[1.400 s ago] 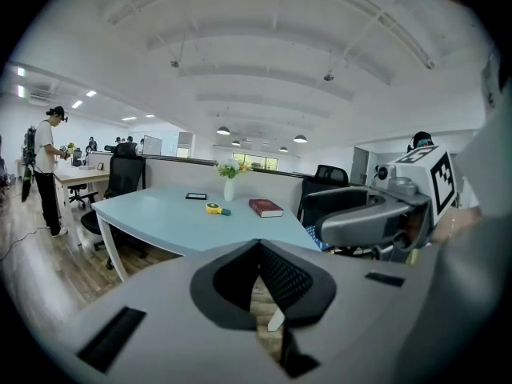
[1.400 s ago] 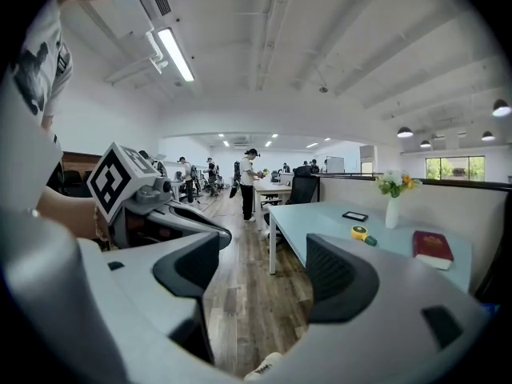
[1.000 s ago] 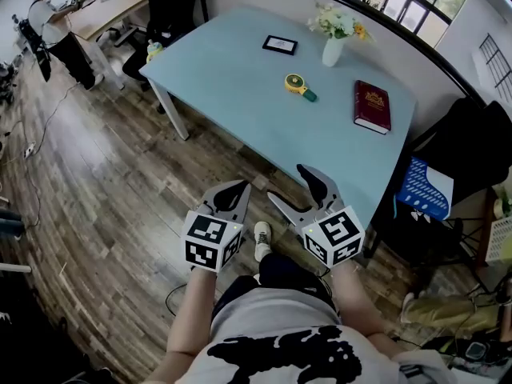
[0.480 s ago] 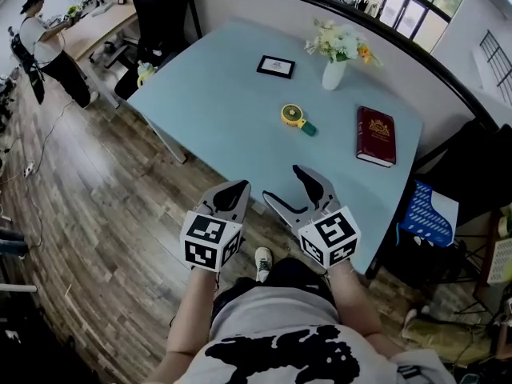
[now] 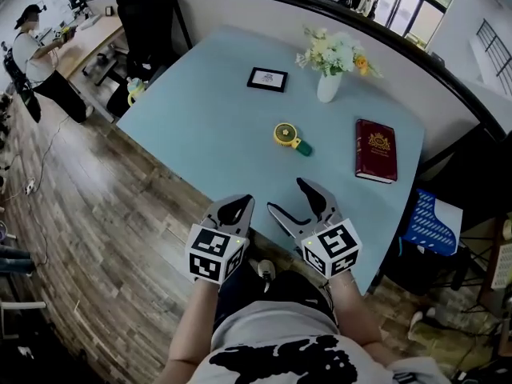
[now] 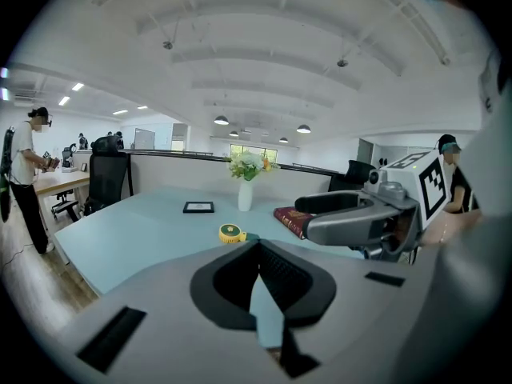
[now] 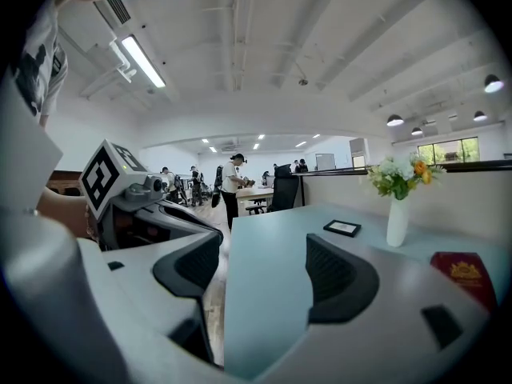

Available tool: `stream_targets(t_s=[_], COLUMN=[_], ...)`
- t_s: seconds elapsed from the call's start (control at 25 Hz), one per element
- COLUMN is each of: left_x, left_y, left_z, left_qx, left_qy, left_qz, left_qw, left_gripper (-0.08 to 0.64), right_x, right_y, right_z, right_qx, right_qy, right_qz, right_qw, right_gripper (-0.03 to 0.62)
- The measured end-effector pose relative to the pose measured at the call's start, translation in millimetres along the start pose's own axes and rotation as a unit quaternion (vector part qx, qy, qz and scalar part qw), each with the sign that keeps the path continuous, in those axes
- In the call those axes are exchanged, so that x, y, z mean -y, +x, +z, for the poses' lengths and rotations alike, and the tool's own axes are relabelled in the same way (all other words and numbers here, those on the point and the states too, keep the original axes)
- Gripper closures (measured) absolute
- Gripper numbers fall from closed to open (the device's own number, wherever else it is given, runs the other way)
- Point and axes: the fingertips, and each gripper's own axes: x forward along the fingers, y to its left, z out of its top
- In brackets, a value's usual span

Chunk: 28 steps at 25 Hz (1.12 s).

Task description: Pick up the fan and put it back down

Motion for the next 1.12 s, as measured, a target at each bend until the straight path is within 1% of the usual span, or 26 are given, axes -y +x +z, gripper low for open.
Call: stream_targets(t_s=[0.28, 0.44, 0.56, 0.76, 0.96, 1.12], left_x=[-13, -25, -37, -52, -69, -85], left_y=[31, 53, 69, 93, 118, 133], left_z=[20, 24, 33, 40, 47, 45], left_qx=[0.003, -0.008, -0.006, -0.014, -0.024, -0.036], left_qy=[0.017, 0.020, 0.022, 0.028, 0.037, 0.040], left_qz=[-0.030, -0.050, -0.063, -0.100, -0.134, -0.156], left_qw=[0.9994, 0.9985, 0.9977, 0.9945, 0.9900, 0.9863], left_gripper=[0.549, 0.549, 0.549, 0.549, 0.549, 0.549], right_x=[30, 45, 58, 81, 90, 103], right_y=[12, 26, 38, 56, 82, 95], right_z=[-1, 4, 12, 23, 27, 23], right_qx=[0.002, -0.001, -0.001, 0.002, -0.009, -0.023], right_qy=[0.016, 0.016, 0.010, 0.017, 0.010, 0.016], right_qz=[-0.036, -0.053, -0.066, -0.107, -0.123, -0.144], right_qw=[0.999, 0.998, 0.998, 0.994, 0.992, 0.989], right_gripper=[0.265, 0.265, 0.265, 0.267, 0.267, 0.267])
